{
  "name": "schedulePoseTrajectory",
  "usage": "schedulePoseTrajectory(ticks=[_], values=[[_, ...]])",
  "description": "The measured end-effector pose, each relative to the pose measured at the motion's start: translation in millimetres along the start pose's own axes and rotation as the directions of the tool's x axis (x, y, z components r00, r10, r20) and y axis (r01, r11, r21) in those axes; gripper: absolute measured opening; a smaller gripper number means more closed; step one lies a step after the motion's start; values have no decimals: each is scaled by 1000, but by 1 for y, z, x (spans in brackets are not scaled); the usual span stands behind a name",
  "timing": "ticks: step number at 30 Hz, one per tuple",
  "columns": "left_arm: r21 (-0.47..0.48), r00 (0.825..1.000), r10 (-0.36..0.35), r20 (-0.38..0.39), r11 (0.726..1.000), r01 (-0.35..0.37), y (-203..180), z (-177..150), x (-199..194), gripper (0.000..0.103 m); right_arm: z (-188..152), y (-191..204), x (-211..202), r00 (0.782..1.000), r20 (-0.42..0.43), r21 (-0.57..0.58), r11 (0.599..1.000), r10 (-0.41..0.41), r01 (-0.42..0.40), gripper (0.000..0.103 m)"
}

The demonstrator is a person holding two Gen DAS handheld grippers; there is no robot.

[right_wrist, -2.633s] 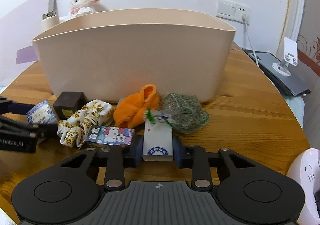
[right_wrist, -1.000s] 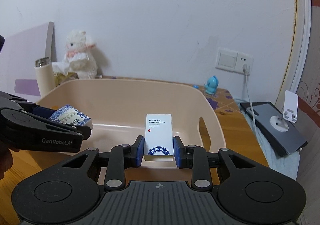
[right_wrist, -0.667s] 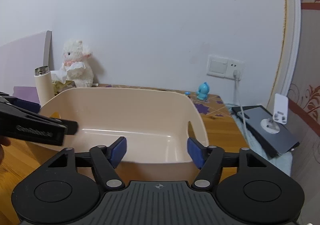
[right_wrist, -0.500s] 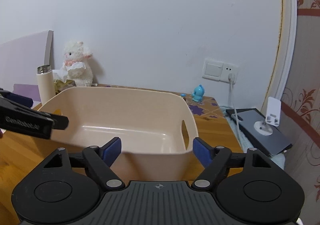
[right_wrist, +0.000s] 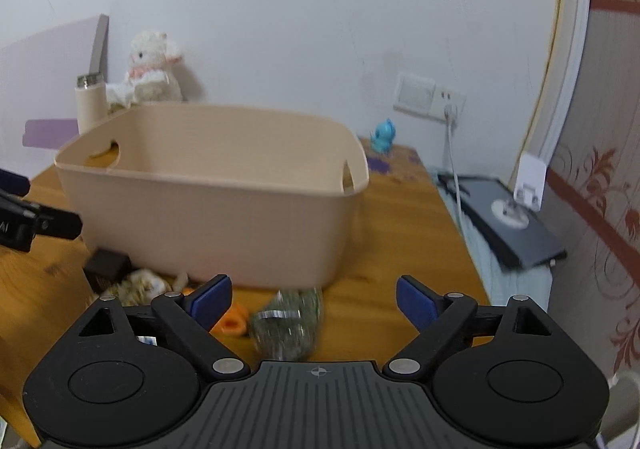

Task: Organize objects
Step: 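Grasp the floral scrunchie with the left tool while the right tool grasps the green mesh bag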

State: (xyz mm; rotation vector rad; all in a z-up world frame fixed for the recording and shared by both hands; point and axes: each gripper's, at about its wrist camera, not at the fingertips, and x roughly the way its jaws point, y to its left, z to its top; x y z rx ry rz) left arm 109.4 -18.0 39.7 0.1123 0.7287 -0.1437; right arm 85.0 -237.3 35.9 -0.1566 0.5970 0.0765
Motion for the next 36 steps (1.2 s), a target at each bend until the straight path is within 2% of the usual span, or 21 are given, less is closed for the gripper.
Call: schedulePoseTrajectory(ticks=[8, 16, 17, 18, 19, 21, 22, 24, 25, 26, 27, 28, 30, 36], values=[[-40, 991, -60, -117, 998, 56, -1, -29, 33, 95, -23, -6, 24, 996, -90, 18, 1000, 10, -9, 91], [-60, 981, -106, -162, 993, 97, -10, -39, 55, 94, -35, -3, 48, 991, -130, 29, 999, 32, -29, 89], [-58, 980, -106, -169, 994, 97, -12, -39, 57, 91, -36, -2, 51, 991, -131, 30, 999, 37, -33, 87], [-59, 978, -110, -175, 993, 101, -13, -40, 59, 84, -36, -1, 53, 990, -133, 31, 999, 39, -36, 86], [-54, 979, -113, -171, 993, 105, -15, -40, 59, 83, -37, 0, 55, 990, -135, 32, 999, 40, -36, 83], [-33, 981, -112, -157, 994, 108, -18, -40, 59, 72, -37, 2, 58, 990, -134, 33, 999, 44, -40, 76], [-24, 982, -116, -149, 993, 113, -20, -40, 59, 68, -38, 3, 59, 989, -137, 33, 998, 49, -44, 66], [-14, 982, -123, -142, 992, 122, -21, -40, 58, 53, -38, 5, 61, 989, -138, 39, 998, 61, -56, 51], [-11, 982, -128, -139, 992, 128, -21, -40, 58, 47, -38, 5, 61, 988, -135, 45, 997, 70, -64, 40], [-7, 981, -136, -136, 991, 136, -20, -40, 57, 33, -38, 6, 60, 988, -133, 47, 996, 77, -71, 32], [-10, 979, -153, -137, 988, 153, -20, -40, 56, 16, -38, 7, 60, 988, -134, 45, 996, 78, -72, 32], [-23, 971, -190, -145, 982, 189, -18, -40, 56, 9, -38, 9, 60, 989, -132, 40, 997, 74, -69, 29], [-25, 967, -205, -151, 979, 203, -19, -40, 55, 8, -40, 12, 58, 990, -126, 27, 997, 69, -66, 22], [2, 970, -202, -136, 979, 204, -25, -45, 48, 6, -42, 17, 45, 992, -108, 17, 998, 63, -61, 19]])
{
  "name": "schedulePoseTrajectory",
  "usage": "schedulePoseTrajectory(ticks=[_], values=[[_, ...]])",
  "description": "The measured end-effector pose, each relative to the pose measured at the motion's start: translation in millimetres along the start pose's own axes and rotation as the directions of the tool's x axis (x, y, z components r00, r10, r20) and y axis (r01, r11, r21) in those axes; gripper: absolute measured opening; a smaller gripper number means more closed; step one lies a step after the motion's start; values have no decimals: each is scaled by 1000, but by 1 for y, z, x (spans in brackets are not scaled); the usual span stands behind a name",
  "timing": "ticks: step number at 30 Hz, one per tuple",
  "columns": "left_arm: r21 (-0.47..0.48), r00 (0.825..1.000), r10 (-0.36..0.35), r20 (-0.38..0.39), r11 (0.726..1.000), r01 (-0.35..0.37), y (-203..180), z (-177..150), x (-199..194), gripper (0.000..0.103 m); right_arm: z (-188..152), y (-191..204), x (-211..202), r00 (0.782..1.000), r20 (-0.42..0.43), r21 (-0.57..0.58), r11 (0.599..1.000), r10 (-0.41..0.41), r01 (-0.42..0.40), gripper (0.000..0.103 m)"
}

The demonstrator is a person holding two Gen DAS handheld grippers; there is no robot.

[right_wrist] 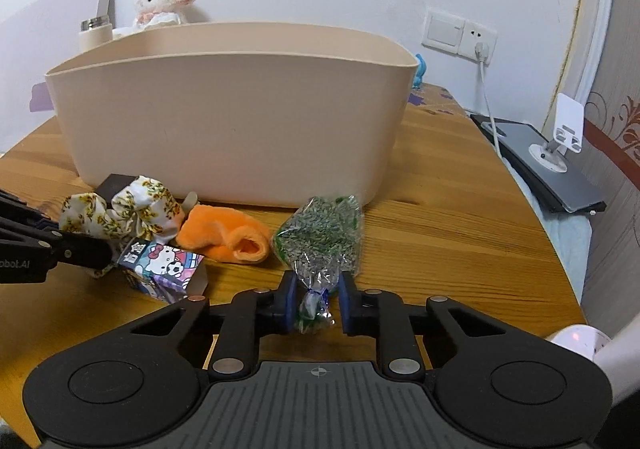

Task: Organize objects
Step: 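Grasp the floral scrunchie with the left tool while the right tool grasps the green mesh bag, then carry scrunchie and mesh bag over the basket and release both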

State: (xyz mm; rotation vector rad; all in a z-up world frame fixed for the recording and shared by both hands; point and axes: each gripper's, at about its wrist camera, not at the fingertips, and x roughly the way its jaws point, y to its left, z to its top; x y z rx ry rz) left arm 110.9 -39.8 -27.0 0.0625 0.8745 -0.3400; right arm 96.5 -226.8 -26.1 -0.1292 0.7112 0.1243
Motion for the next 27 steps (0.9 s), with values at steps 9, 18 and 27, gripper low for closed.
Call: schedulePoseTrajectory(ticks=[9, 18, 27], values=[[-4, 999, -24, 46, 1000, 24, 1, -7, -29, 5, -2, -1, -33, 998, 58, 24, 1000, -20, 18, 18], [-11, 989, -25, 145, 1000, 27, 6, -2, -73, 5, 5, 4, -69, 988, 151, 24, 999, -30, 27, 18], [-21, 969, -8, 248, 1000, 14, 14, 20, -107, 5, 31, 8, -95, 963, 268, 17, 999, -39, 36, 18]])
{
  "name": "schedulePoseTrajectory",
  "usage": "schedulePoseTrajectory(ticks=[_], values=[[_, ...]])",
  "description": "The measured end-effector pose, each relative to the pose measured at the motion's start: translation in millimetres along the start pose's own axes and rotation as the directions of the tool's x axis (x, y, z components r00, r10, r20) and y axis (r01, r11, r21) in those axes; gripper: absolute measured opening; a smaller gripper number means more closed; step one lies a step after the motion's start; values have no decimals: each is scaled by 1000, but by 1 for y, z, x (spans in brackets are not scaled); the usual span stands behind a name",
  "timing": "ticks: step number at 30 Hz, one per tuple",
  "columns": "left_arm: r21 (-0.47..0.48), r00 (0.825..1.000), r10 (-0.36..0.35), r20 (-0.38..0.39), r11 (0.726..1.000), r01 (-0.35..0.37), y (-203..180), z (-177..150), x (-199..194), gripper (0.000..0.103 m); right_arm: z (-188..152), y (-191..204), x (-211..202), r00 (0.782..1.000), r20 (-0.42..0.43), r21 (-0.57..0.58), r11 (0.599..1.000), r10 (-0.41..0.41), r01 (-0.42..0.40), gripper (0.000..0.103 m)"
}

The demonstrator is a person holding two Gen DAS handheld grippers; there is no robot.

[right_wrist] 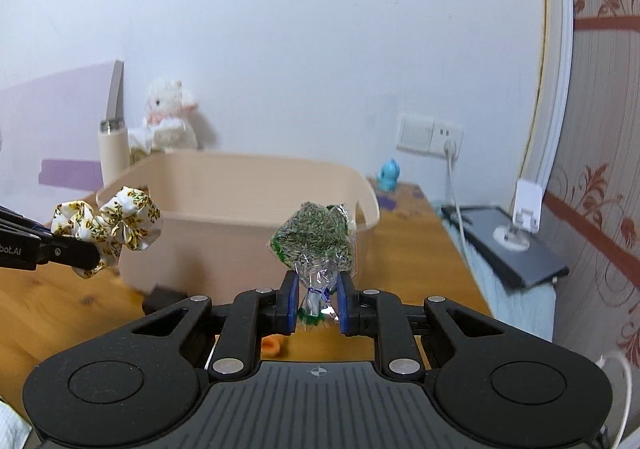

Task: Organize objects
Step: 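Carry scrunchie and mesh bag over the basket and release both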

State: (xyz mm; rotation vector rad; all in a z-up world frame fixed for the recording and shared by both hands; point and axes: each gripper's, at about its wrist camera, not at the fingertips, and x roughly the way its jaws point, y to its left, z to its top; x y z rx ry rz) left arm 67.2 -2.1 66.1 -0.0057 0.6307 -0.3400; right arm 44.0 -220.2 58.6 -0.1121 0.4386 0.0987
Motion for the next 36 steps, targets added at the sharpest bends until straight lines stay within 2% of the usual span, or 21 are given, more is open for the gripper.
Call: schedulePoseTrajectory(ticks=[7, 13, 21, 29, 33, 34, 36], values=[[4, 997, 28, 73, 1000, -28, 6, 34, 1, 5, 26, 3, 9, 998, 58, -3, 1000, -1, 1, 18], [-29, 994, 85, 68, 996, -83, 18, 64, 36, 5, 46, 7, 34, 997, 70, -1, 1000, 10, -10, 18], [-1, 989, 146, -27, 989, -146, 27, 76, 95, 5, 57, 13, 76, 1000, 24, 7, 1000, 21, -21, 18], [31, 976, 174, -131, 985, -172, 24, 67, 132, 6, 43, 23, 112, 997, -78, -29, 999, 16, -18, 18], [37, 977, 173, -123, 985, -170, 20, 65, 127, 18, 42, 22, 113, 996, -90, -11, 1000, 10, -11, 24], [43, 978, 171, -115, 985, -168, 18, 65, 122, 26, 42, 22, 111, 996, -86, -7, 1000, 7, -8, 36], [46, 980, 178, -92, 984, -174, 15, 66, 112, 71, 43, 19, 104, 997, -71, -3, 1000, 16, -16, 39]])
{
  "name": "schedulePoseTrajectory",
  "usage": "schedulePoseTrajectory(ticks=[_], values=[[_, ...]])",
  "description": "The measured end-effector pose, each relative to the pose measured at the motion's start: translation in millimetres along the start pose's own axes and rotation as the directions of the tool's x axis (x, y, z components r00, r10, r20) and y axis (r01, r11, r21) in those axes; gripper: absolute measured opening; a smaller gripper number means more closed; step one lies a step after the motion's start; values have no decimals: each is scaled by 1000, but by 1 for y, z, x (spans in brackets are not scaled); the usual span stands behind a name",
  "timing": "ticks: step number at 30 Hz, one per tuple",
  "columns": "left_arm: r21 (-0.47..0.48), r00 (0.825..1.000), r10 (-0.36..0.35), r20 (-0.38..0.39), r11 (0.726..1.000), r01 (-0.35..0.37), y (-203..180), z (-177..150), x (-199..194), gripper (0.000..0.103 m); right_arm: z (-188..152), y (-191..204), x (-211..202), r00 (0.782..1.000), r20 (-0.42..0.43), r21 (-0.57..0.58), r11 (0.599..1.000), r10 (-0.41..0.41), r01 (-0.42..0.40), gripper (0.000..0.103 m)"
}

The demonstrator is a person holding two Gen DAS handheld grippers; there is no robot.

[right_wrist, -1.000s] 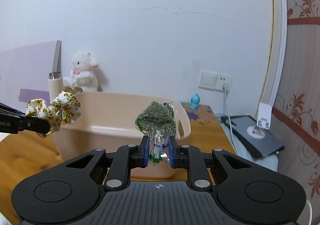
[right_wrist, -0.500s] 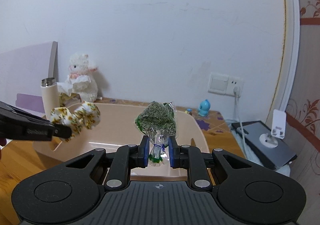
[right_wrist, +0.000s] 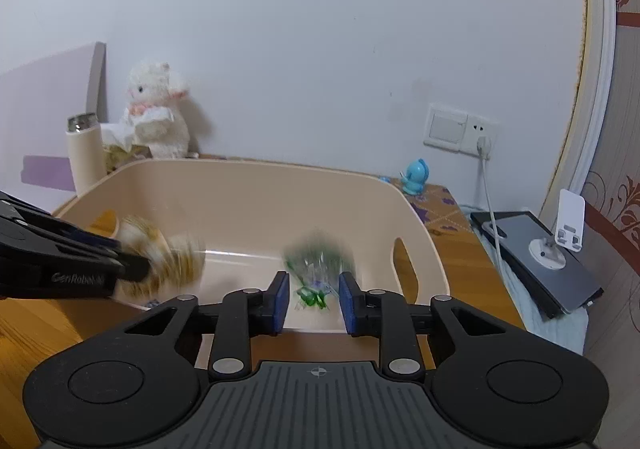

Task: Organize objects
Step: 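Carry scrunchie and mesh bag over the basket and release both, then grasp the black small box with the left tool while the right tool grasps the Hello Kitty box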

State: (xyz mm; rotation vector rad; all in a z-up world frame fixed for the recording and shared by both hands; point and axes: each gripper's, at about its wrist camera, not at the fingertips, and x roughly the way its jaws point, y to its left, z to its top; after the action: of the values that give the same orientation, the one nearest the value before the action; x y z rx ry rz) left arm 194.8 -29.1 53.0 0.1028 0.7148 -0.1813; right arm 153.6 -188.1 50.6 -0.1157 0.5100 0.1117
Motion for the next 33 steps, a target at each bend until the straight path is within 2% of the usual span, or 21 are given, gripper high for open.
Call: schedulePoseTrajectory(ticks=[2, 5, 9, 12, 16, 21, 27, 33], values=[[-7, 999, 20, 50, 1000, -19, 0, -1, -16, 83, 0, -2, -7, 1000, 12, 4, 1000, 3, -3, 53], [-7, 997, 40, 69, 999, -40, 0, -3, -34, 84, -1, -4, -20, 1000, 19, 14, 1000, -12, 12, 70], [-2, 995, 43, 92, 999, -43, -1, -9, -56, 90, -4, -5, -40, 999, 39, 16, 1000, -8, 8, 77], [12, 995, 36, 96, 999, -37, -2, -16, -68, 90, -10, -2, -54, 999, 44, 7, 1000, -4, 4, 79], [6, 996, 15, 86, 1000, -15, -1, -30, -79, 90, -22, -1, -68, 999, 37, 14, 1000, 8, -8, 87], [16, 998, 10, 63, 1000, -11, -2, -51, -85, 90, -45, 3, -74, 999, -10, 27, 999, 41, -41, 89], [31, 1000, 11, 22, 999, -12, -5, -72, -80, 90, -69, 11, -69, 994, -82, 23, 998, 65, -64, 89], [40, 1000, 16, -15, 999, -15, -8, -93, -60, 92, -85, 21, -56, 980, -157, 47, 992, 120, -114, 90]])
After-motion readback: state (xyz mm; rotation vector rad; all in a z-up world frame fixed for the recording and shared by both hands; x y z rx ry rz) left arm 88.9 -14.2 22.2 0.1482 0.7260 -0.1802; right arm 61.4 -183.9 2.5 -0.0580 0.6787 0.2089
